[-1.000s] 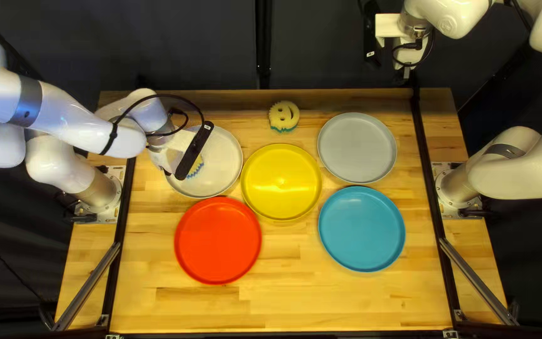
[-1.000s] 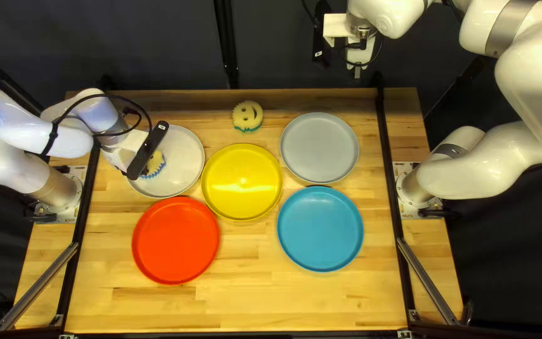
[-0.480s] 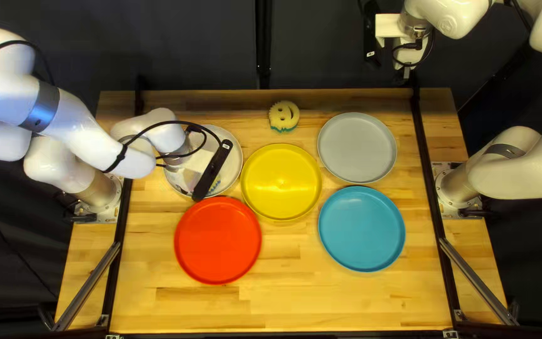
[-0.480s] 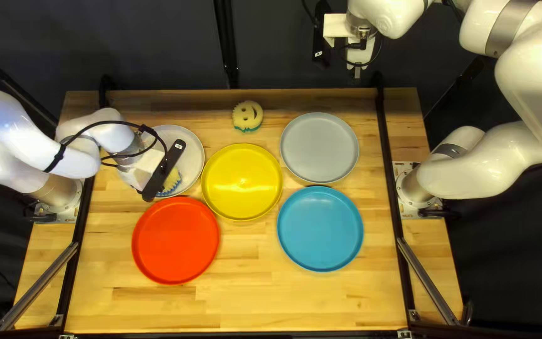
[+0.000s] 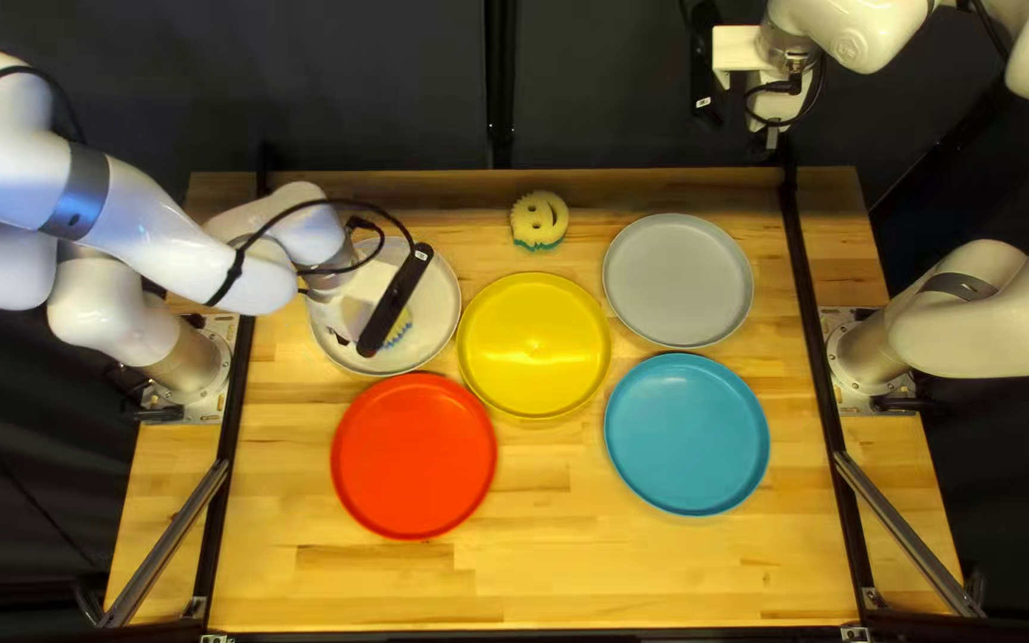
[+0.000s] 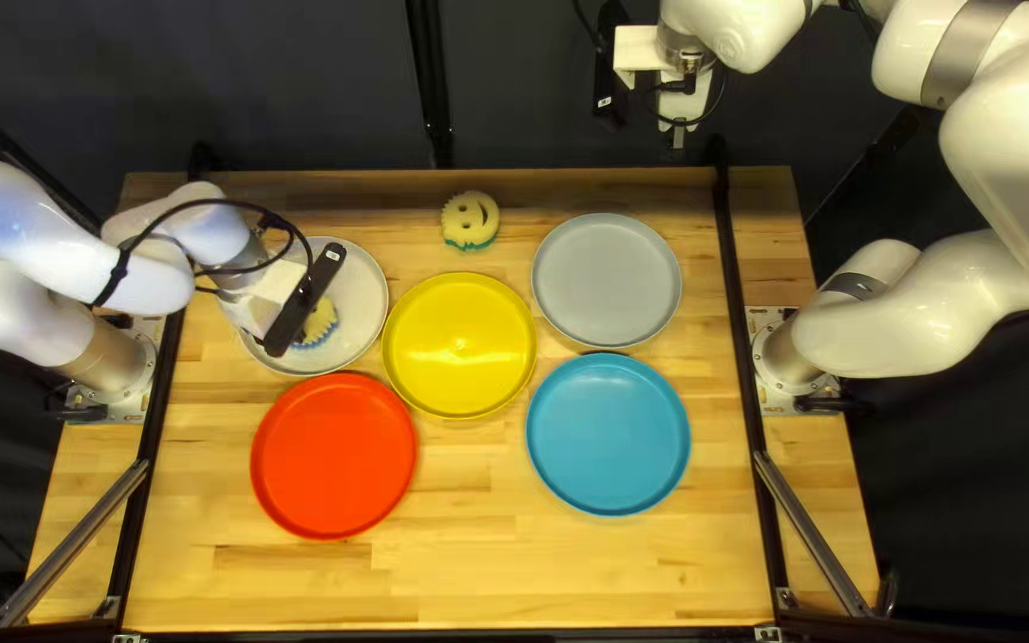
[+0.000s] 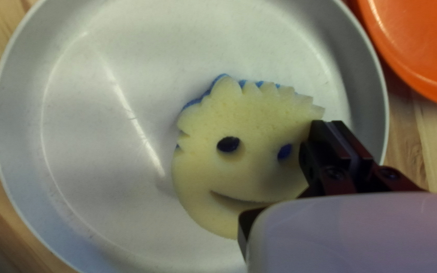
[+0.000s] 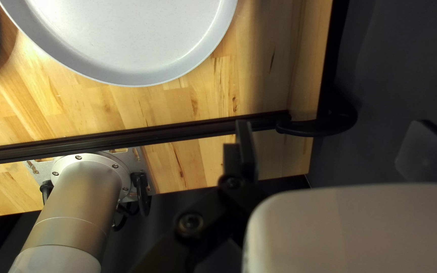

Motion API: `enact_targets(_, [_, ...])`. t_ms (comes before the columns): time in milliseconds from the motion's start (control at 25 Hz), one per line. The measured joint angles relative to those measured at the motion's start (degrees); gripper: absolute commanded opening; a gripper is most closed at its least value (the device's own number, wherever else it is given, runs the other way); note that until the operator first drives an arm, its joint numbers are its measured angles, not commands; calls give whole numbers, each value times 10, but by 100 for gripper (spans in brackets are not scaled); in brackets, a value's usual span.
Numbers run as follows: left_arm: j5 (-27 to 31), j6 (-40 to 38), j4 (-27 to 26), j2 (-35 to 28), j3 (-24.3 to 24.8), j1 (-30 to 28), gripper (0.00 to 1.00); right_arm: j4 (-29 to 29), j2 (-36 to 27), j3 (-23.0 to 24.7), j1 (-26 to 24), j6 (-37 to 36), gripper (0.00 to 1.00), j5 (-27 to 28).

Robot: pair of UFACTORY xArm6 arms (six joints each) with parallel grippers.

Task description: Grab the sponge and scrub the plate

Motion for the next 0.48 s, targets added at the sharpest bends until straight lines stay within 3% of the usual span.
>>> enact_targets(240, [47,18,28,-33,3,54,0,0,0,0,0,0,100,0])
enact_targets(480, [8,-4,7,7,-10,-2,0,0,0,0,0,0,100,0])
